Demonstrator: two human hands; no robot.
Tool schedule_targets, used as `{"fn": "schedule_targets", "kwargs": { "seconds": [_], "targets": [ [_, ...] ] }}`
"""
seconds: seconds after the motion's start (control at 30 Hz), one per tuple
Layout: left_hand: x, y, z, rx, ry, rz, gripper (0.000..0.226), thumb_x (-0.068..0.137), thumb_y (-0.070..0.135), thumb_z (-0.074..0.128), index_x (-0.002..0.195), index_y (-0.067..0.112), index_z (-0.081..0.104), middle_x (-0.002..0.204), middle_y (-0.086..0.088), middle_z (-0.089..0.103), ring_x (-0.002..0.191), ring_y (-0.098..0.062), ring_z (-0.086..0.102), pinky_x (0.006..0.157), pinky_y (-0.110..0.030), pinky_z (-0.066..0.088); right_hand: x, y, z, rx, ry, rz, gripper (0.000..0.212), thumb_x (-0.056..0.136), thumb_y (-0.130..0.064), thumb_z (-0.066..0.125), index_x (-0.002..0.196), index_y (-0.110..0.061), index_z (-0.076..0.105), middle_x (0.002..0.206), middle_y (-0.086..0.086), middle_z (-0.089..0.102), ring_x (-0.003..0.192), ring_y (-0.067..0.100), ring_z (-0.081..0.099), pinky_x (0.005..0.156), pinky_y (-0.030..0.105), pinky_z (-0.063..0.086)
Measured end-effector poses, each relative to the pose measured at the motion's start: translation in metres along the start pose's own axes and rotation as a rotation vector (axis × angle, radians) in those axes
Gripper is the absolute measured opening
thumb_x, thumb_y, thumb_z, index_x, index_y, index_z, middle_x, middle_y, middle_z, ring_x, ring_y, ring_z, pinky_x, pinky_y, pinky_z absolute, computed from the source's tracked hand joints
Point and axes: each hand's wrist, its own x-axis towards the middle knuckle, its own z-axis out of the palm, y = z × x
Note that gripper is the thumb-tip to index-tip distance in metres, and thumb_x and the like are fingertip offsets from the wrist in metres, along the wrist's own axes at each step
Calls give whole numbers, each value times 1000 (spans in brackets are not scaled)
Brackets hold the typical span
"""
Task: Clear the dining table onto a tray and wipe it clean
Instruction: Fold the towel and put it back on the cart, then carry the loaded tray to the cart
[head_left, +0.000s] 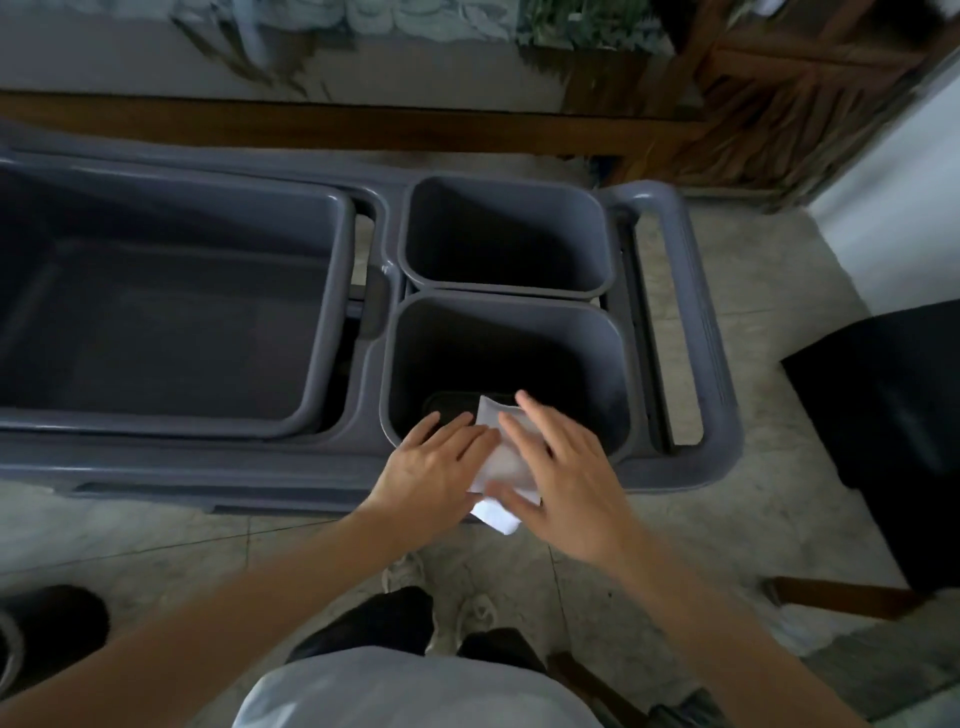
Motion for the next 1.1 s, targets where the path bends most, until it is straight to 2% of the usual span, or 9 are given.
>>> {"fn": "schedule_targets", "kwargs": {
  "seconds": [0.13, 0.23, 0.3, 0.37, 0.5, 0.6, 0.73, 0.83, 1.1],
  "targets": [
    [0, 9, 2, 79, 104, -36, 64, 63, 35, 91, 118, 10, 72, 110, -2, 74, 100, -22, 73, 92, -52, 57, -11, 5, 16, -130, 17, -80, 85, 82, -51, 78, 150, -13, 44, 141, 5, 57, 126, 24, 57, 105, 41, 45],
    [-1, 12, 3, 120, 74, -68, 64, 66, 34, 91, 121, 10, 69, 107, -2, 72, 91, -22, 72, 94, -51, 55, -7, 7, 18, -160, 58, -94, 86, 76, -44, 86, 146, -13, 49, 132, 3, 62, 118, 22, 61, 99, 40, 47],
    [0, 14, 3, 98, 29, -92, 62, 78, 35, 82, 132, 12, 61, 118, -3, 69, 105, -24, 68, 106, -53, 46, -6, 7, 16, -147, 65, -104, 84, 76, -43, 85, 145, -11, 51, 131, 5, 64, 117, 24, 63, 96, 40, 49],
    [1, 17, 1, 63, -57, -148, 66, 88, 41, 71, 145, 19, 48, 137, 0, 58, 129, -22, 54, 118, -50, 30, -7, 6, 13, -106, 61, -119, 80, 81, -46, 78, 147, -12, 48, 135, 5, 62, 120, 24, 61, 98, 40, 47],
    [-19, 21, -1, 28, 7, -248, 84, 87, 71, 55, 157, 35, 26, 164, 12, 25, 155, -23, 15, 122, -50, 17, -6, 4, 5, 3, 117, -152, 82, 93, -72, 52, 153, -17, 44, 153, 3, 50, 137, 21, 49, 106, 40, 42],
    [-57, 19, -8, 45, 137, -361, 89, 85, 77, 51, 158, 46, 12, 169, 15, 7, 157, -27, -2, 123, -50, 16, 4, -12, -3, 64, 127, -234, 86, 90, -79, 50, 156, -25, 39, 164, 2, 37, 148, 23, 37, 111, 43, 37],
    [-127, 8, -22, 87, 289, -585, 98, 80, 79, 54, 159, 45, 7, 169, 13, 2, 157, -29, -5, 121, -58, 22, 24, -64, -11, 96, 137, -398, 86, 89, -81, 46, 159, -33, 34, 170, -1, 23, 157, 24, 19, 120, 50, 27],
    [-192, 0, -37, 146, 346, -732, 105, 75, 84, 53, 159, 44, 7, 170, 11, 0, 156, -30, -6, 121, -60, 21, 37, -118, -11, 124, 111, -530, 91, 85, -77, 57, 161, -36, 28, 172, -2, 14, 159, 24, 8, 123, 54, 20],
    [-392, -6, -67, 172, 456, -1146, 108, 70, 84, 53, 159, 46, 3, 170, 12, -3, 156, -28, -13, 122, -62, 16, 43, -299, 3, 198, 57, -793, 96, 83, -81, 56, 161, -36, 25, 172, 0, 10, 159, 26, 2, 123, 60, 19]
  ]
}}
